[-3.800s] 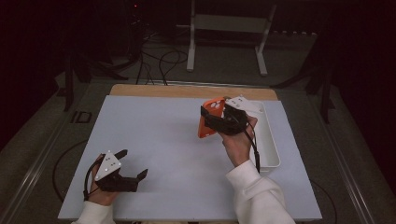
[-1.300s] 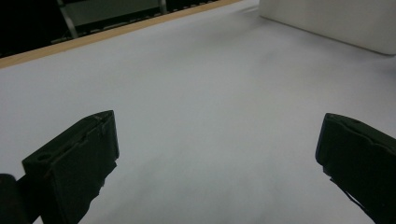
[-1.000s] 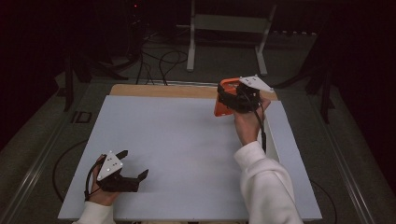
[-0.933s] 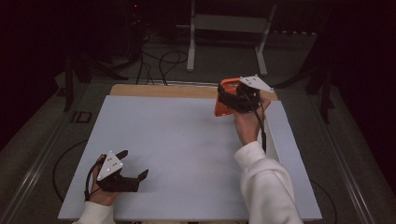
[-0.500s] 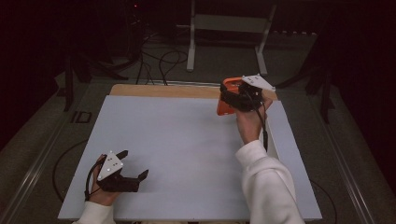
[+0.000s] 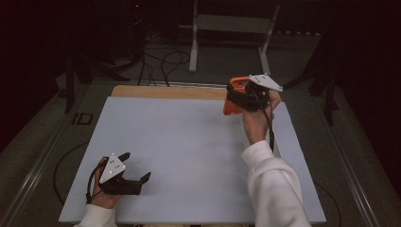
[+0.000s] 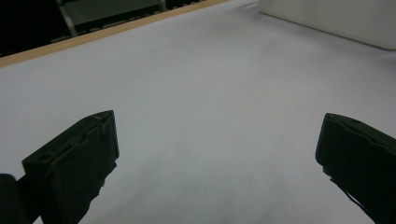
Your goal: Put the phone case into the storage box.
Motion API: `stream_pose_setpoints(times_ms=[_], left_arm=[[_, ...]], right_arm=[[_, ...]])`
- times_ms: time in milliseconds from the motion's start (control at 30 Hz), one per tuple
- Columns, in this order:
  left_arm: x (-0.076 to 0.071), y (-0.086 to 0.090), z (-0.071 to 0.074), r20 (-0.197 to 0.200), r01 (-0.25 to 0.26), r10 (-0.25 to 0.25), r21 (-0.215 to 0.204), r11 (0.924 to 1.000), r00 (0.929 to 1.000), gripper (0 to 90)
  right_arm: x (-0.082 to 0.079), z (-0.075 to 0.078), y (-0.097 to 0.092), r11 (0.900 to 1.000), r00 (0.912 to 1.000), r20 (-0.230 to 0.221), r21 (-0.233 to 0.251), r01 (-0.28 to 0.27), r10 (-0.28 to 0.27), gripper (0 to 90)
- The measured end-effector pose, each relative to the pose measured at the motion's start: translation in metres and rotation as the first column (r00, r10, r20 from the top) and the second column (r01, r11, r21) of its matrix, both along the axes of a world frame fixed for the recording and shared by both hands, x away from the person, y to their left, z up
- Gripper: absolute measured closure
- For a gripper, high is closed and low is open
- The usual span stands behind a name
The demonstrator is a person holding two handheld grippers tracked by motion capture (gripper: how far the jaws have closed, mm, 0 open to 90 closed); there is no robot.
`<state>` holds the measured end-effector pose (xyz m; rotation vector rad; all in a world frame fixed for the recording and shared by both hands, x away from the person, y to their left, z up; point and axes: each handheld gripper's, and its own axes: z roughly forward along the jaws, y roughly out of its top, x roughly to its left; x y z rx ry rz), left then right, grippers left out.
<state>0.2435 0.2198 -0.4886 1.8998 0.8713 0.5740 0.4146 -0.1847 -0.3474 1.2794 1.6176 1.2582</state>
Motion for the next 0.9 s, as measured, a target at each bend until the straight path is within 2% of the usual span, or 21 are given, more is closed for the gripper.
stream_pose_setpoints(times_ms=[900], left_arm=[[0.000,0.000,0.000,0.004,0.000,0.000,-0.004,1.0000,1.0000,0.2]], right_arm=[[0.006,-0.004,-0.014,0.9987,0.9987,-0.012,-0.006,0.050,-0.050,16.3]])
